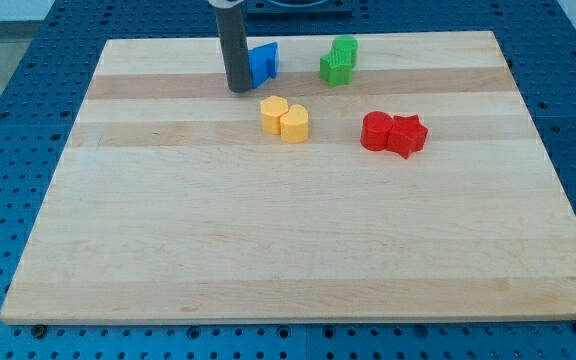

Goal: Push the blue blocks towards the green blocks

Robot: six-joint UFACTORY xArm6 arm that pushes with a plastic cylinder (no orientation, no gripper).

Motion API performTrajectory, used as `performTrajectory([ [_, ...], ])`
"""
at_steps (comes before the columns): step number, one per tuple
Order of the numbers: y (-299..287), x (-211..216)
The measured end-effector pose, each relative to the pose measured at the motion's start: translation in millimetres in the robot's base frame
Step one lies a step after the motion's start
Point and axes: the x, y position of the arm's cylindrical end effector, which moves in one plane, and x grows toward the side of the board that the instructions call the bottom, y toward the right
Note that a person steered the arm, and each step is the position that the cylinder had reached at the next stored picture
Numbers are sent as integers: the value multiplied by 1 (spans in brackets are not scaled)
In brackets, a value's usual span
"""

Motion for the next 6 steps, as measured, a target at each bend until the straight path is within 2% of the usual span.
performTrajectory([
  [1,-12,-8],
  [2,-51,-14],
  [5,26,-46],
  [6,45,-44],
])
